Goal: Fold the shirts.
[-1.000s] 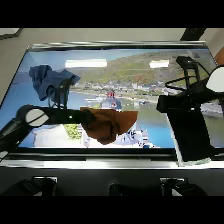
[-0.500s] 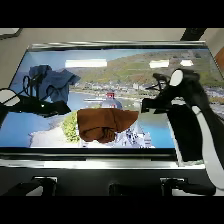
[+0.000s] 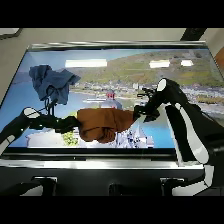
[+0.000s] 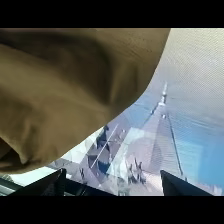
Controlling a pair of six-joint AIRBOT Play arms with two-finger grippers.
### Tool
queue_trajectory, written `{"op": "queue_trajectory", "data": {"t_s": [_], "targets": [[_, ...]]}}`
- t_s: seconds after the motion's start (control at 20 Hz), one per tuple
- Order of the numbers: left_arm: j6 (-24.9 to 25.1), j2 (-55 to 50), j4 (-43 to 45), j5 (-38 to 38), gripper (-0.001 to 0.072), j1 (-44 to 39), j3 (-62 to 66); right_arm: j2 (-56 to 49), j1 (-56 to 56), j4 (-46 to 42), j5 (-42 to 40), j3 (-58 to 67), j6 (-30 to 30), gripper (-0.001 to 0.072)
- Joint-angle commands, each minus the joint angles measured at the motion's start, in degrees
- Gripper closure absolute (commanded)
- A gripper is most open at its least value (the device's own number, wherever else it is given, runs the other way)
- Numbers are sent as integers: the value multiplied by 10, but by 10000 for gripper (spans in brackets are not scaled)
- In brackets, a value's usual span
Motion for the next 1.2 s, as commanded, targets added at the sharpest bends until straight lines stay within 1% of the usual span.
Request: {"op": "queue_trajectory", "data": {"t_s": [0.0,0.05,0.1,0.15,0.2,0.25,0.3,0.4,0.5,0.55,0.6,0.65,0.7,0.8,0.85,0.95,1.0,1.05,1.15], "targets": [[46,-58,-109,55,66,-21,-12,-5,0,-1,-8,0,-2,-8],[46,-69,-110,63,73,-27,-12,-6,0,-1,-10,0,-2,-8],[46,-78,-110,66,170,-30,-12,-9,0,-1,-12,0,-2,-8],[46,-84,-110,66,360,-30,-12,-15,0,1,-15,0,-2,-8],[46,-87,-110,66,532,-30,-12,-23,0,6,-18,0,-2,-8],[49,-86,-110,65,648,-29,-12,-33,2,15,-23,0,-2,-8],[61,-85,-109,59,675,-29,-10,-43,2,25,-26,0,-2,-8],[74,-83,-108,45,675,-29,-7,-64,2,44,-40,0,2,-4],[78,-80,-106,39,675,-29,-7,-77,2,64,-62,0,7,20],[78,-78,-105,38,675,-29,-7,-79,2,80,-78,0,7,50],[78,-78,-105,38,676,-29,-7,-79,2,90,-98,0,7,191],[78,-75,-102,35,676,-28,-3,-76,2,97,-117,1,7,583],[78,-69,-88,29,677,-27,7,-69,1,99,-124,5,7,680],[71,-40,-17,1,678,-23,58,-37,1,83,-125,31,-28,682],[55,-17,33,-17,678,-21,101,-9,1,68,-130,53,-51,682],[14,35,144,-49,678,-20,210,64,1,24,-160,110,-66,682],[3,62,185,-65,678,-20,274,106,1,6,-186,139,-74,682],[-6,91,216,-79,677,-20,349,155,1,-13,-212,170,-77,681],[-22,143,245,-86,677,-20,495,253,1,-42,-253,215,-77,681]]}}
